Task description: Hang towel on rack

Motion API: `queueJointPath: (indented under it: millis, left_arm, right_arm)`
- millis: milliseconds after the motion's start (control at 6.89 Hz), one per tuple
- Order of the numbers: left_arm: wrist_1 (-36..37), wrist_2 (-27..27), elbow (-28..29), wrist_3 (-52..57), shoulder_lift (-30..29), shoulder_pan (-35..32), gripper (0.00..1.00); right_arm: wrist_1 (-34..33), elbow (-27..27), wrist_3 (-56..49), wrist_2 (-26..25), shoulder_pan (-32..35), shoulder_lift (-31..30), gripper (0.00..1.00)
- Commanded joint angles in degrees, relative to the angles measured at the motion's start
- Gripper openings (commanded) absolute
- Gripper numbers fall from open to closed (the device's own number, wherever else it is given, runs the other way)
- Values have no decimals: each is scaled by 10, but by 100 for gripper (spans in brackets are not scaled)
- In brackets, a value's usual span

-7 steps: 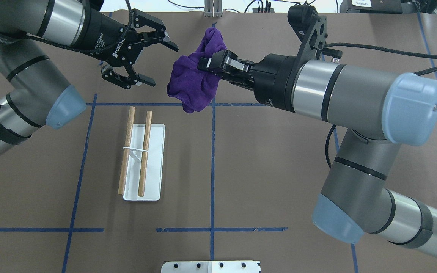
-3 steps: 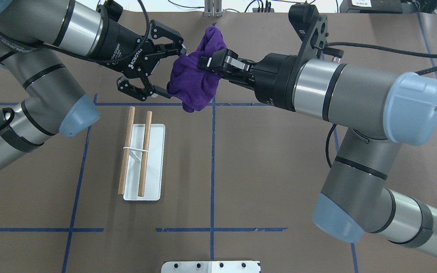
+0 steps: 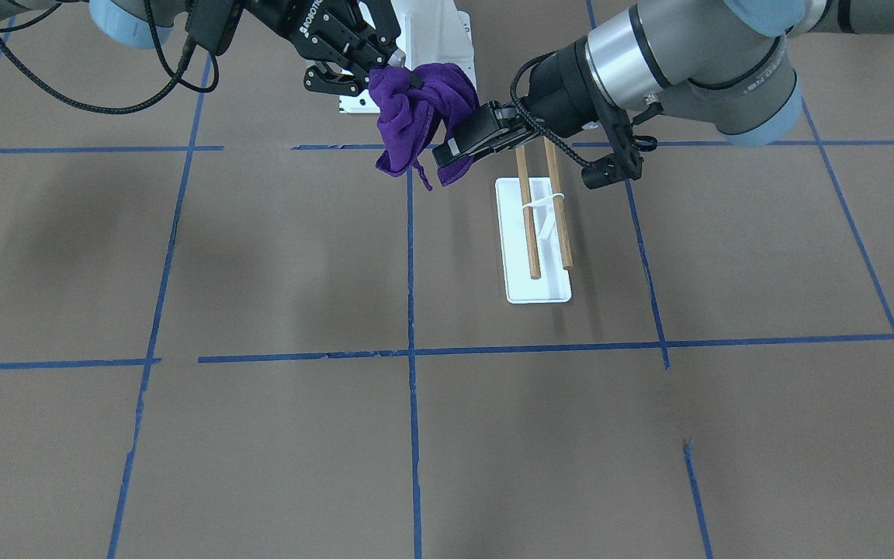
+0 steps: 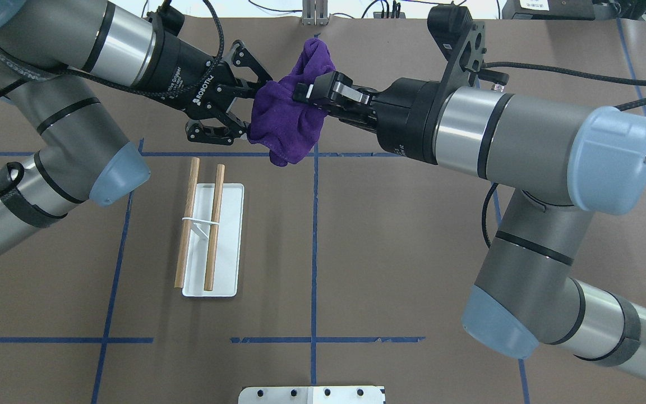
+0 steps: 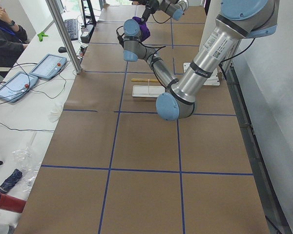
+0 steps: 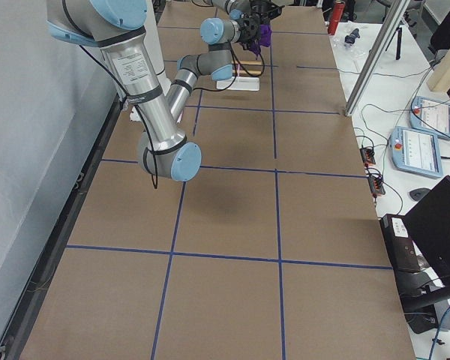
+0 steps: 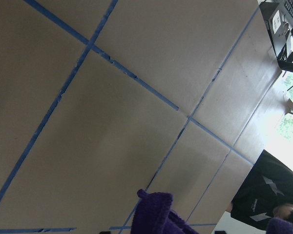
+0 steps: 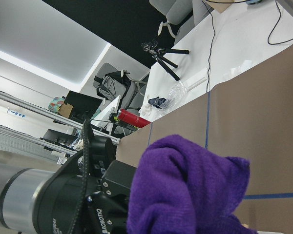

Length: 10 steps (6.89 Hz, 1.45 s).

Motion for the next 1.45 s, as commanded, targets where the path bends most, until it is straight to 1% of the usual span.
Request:
queueJointPath:
  millis: [0, 290, 435, 580, 870, 1160, 1305]
  left_arm:
    - [0, -1, 0, -1, 1, -2, 0]
    - [0, -1, 0, -3, 2, -5, 0]
    - [0, -1, -1, -3, 2, -9, 0]
    - [0, -2, -1, -4, 2, -9, 0]
    - [1, -14, -2, -5, 2, -11, 0]
    - [1, -14, -1, -5, 3, -17, 0]
    - [5, -19, -2, -4, 4, -25, 0]
  right_arm:
    - [0, 0, 0, 1, 1, -1, 0]
    - [0, 0, 0, 1, 1, -1, 0]
    - [11, 0, 4, 0, 1, -1, 16]
    - [16, 1, 10, -2, 1, -1, 99]
    - [17, 2, 29, -1, 1, -1, 100]
    - [17, 3, 28, 0, 3, -5, 100]
    - [18, 18, 28, 1, 6, -20, 100]
